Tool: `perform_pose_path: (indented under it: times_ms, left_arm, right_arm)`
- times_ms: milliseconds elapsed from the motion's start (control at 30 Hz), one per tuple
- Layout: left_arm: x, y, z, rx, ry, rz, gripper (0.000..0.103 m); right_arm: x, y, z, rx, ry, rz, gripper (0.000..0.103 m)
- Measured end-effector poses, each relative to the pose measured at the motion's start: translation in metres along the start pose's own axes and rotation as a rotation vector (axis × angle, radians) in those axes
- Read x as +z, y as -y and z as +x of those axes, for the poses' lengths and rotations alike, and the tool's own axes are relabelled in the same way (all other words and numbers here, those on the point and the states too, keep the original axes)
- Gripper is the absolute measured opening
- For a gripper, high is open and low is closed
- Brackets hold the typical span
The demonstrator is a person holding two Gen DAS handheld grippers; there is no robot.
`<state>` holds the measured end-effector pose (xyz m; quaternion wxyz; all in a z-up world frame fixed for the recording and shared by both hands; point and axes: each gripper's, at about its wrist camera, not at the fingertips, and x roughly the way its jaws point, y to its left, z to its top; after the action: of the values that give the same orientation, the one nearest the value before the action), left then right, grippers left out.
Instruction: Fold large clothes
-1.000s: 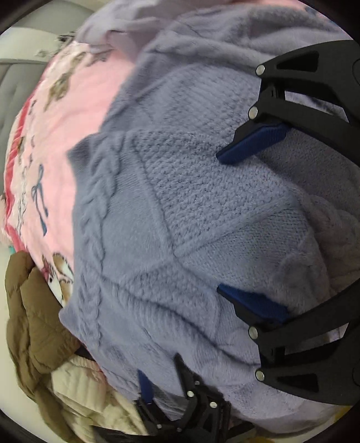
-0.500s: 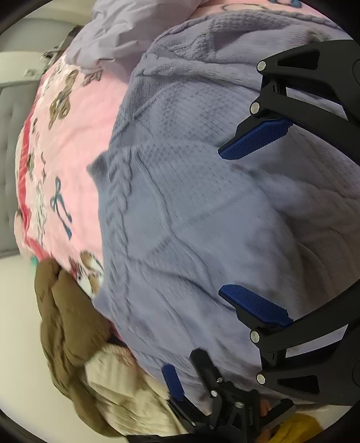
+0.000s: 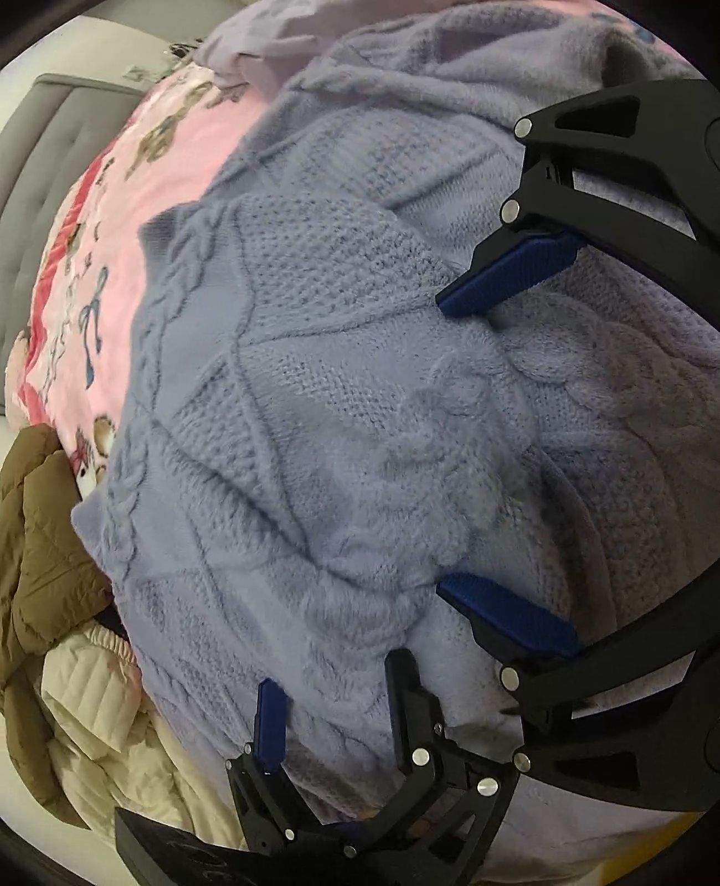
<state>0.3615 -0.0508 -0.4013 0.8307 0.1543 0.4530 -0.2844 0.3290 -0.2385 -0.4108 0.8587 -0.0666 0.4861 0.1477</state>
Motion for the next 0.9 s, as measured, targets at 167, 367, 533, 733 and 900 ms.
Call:
perform_pose_path:
  times_ms: [167,367,533,733,900]
  left_arm:
    - [0.003,-0.003,0.003,-0.006,-0.009,0.002,0.090]
    - [0.024,-0.009,-0.029,-0.033,0.043,-0.043,0.090]
    - [0.041,-0.034,-0.028,-0.047,0.077,-0.151,0.090]
    - [0.037,-0.059,0.013,-0.085,0.004,-0.243,0.090]
    - [0.030,-0.045,0.019,-0.021,0.008,-0.129,0.090]
  right_arm:
    - [0.004,0.002,0.000,0.019,-0.023,0.007,0.093]
    - [0.022,0.022,-0.041,0.057,0.072,0.154,0.091]
    - [0.029,0.052,-0.035,0.102,0.073,0.281,0.086]
    - [0.027,0.055,-0.002,0.074,0.023,0.281,0.074]
    - [0.017,0.049,0.017,0.026,0.023,0.225,0.082]
